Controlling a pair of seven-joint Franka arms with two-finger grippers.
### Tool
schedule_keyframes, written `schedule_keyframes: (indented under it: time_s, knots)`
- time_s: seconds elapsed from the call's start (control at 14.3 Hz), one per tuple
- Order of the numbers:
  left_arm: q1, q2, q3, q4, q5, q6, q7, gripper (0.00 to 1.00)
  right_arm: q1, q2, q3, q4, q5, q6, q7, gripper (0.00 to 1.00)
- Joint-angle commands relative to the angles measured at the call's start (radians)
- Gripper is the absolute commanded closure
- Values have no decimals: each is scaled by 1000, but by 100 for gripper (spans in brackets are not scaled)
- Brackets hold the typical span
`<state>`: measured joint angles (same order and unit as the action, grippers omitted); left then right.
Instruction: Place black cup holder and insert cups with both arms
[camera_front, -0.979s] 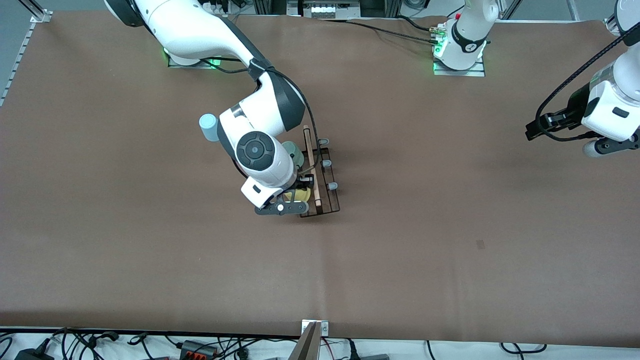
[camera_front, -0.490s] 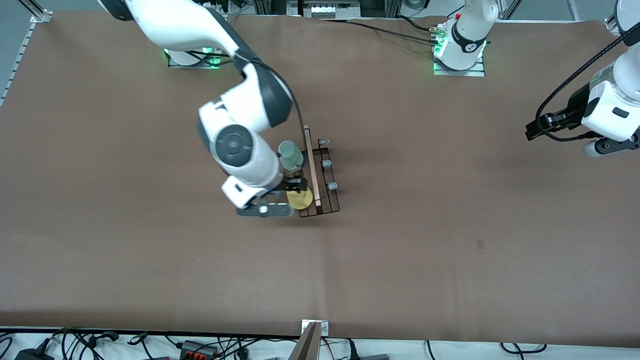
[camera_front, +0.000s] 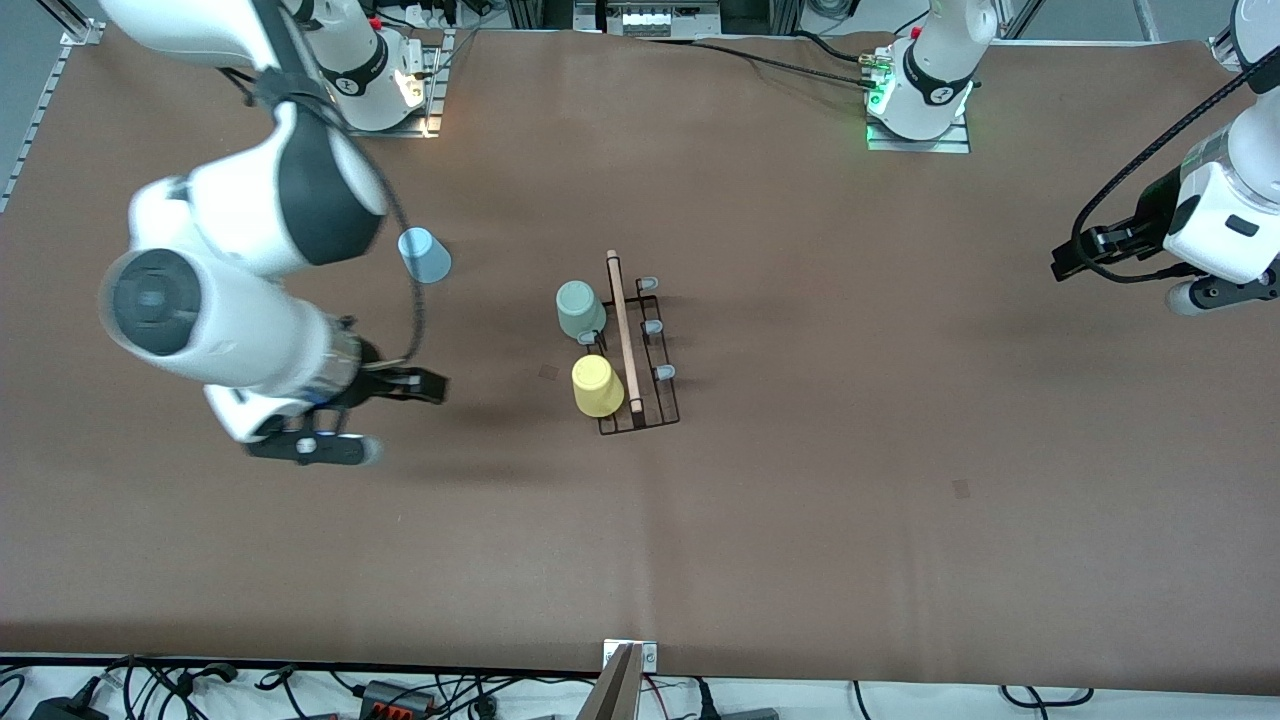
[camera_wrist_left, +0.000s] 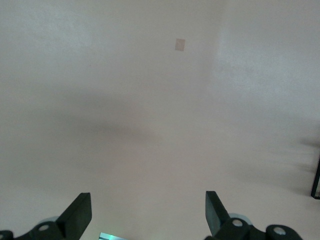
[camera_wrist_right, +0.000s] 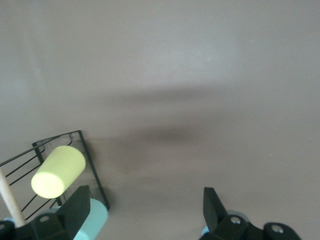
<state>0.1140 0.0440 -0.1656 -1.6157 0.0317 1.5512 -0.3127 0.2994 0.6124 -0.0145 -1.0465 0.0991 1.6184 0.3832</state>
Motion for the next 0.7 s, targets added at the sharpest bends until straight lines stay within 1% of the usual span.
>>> schedule_keyframes:
  time_s: [0.0, 0.14, 0.21, 0.28, 0.49, 0.56, 0.63]
  knots:
    - [6, -4, 5, 4, -27, -11, 30, 0, -14, -54, -31, -16, -32, -34, -12, 0]
    - [6, -4, 5, 4, -27, -11, 30, 0, -19, -75, -77, -18, -58, -44, -18, 0]
    - [6, -4, 5, 4, -27, -11, 30, 0, -49, -97, -81, -33, -59, -35, -30, 0]
    - [6, -4, 5, 4, -27, -11, 30, 0, -99, -143, -70, -103, -55, -23, -56, 0]
    - [6, -4, 5, 4, -27, -11, 30, 0, -238, -296, 8, -313, -56, 90, -172, 0]
    - [6, -4, 5, 4, -27, -11, 30, 0, -293, -333, 34, -360, -56, 112, -264, 0]
    - [6, -4, 5, 4, -27, -13, 29, 0, -319, -353, 39, -372, -55, 109, -321, 0]
